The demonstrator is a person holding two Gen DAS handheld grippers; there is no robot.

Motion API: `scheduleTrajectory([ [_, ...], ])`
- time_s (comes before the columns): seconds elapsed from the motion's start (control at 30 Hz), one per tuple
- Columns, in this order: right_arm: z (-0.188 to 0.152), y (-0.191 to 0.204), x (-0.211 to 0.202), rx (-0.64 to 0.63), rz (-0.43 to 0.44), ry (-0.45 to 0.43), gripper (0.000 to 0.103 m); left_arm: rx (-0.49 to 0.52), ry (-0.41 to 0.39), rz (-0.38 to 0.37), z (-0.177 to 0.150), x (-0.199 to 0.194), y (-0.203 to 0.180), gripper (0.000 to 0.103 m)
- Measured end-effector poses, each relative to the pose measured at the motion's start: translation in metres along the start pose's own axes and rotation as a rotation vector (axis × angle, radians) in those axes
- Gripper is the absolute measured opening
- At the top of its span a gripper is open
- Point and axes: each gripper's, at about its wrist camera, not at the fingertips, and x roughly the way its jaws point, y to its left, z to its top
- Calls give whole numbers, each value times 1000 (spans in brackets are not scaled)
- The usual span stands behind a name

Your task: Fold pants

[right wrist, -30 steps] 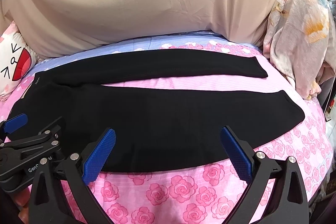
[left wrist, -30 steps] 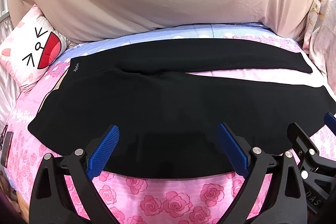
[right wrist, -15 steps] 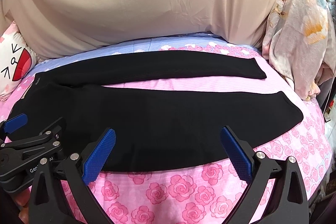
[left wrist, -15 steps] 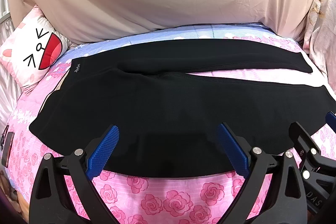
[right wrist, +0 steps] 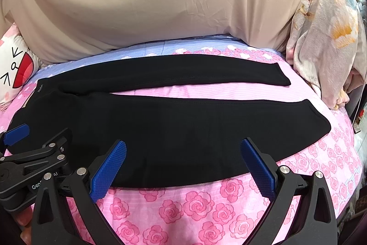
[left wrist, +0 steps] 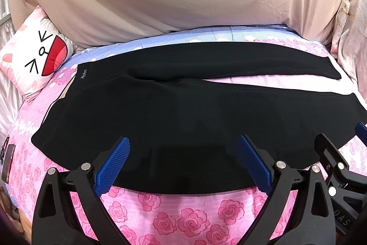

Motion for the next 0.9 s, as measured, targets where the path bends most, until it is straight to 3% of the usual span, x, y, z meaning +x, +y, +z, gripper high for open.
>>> scheduleTrajectory([
  [0.9, -1, -3, 2, -4, -3, 9, 97, 0, 12, 1, 3, 6, 0, 94],
])
